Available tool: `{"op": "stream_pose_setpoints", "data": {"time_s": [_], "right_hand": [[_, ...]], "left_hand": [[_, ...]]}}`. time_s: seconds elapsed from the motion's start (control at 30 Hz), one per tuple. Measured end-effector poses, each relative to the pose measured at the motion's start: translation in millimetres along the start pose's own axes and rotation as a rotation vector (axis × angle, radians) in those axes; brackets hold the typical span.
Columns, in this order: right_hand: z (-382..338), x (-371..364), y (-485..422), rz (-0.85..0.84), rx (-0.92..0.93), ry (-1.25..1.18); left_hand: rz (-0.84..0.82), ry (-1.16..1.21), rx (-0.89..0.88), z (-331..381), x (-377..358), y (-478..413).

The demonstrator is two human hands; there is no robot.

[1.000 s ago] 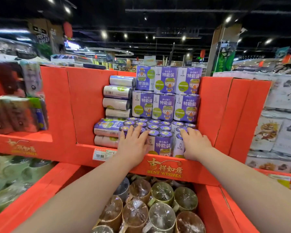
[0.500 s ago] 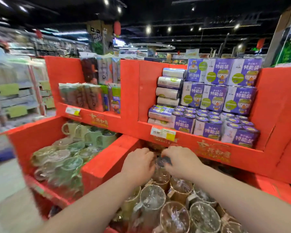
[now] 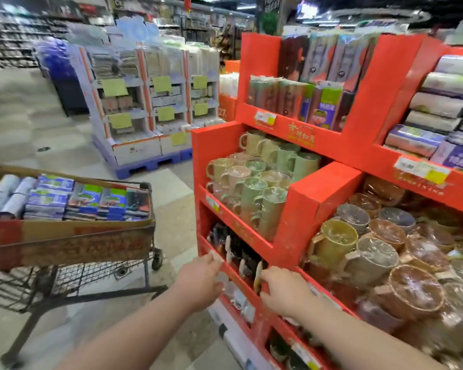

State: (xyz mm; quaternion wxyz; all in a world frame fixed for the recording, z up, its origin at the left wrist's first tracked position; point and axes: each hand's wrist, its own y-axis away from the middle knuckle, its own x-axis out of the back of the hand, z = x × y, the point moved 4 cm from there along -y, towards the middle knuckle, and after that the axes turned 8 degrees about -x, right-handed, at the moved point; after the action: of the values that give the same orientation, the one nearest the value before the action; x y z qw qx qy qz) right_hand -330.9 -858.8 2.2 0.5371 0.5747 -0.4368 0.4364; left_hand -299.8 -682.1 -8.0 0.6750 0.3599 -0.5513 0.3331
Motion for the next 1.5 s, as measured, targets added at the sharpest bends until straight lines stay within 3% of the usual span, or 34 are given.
{"op": "stream_pose_setpoints", "data": {"time_s": [0.33, 0.97, 1.13, 1.5], "right_hand": [[-119.5, -86.2, -6.0, -0.310, 0.106, 0.099], [-348.2, 75.4, -212.7, 0.027, 0.574, 0.040], [-379.7, 75.0, -259.2, -0.016, 0.637, 0.054], [-417.8, -3.1, -313.7, -0.237, 0.634, 0.188]], "left_hand": [[0.034, 0.039, 0.296, -115.2, -8.3, 109.8], [-0.216, 0.152, 0.684, -278.1, -43.2, 124.4], [-0.195, 0.177, 0.753, -314.8, -37.3, 106.3], [-0.034, 0.101, 0.774, -421.6, 28.0, 75.2]]}}
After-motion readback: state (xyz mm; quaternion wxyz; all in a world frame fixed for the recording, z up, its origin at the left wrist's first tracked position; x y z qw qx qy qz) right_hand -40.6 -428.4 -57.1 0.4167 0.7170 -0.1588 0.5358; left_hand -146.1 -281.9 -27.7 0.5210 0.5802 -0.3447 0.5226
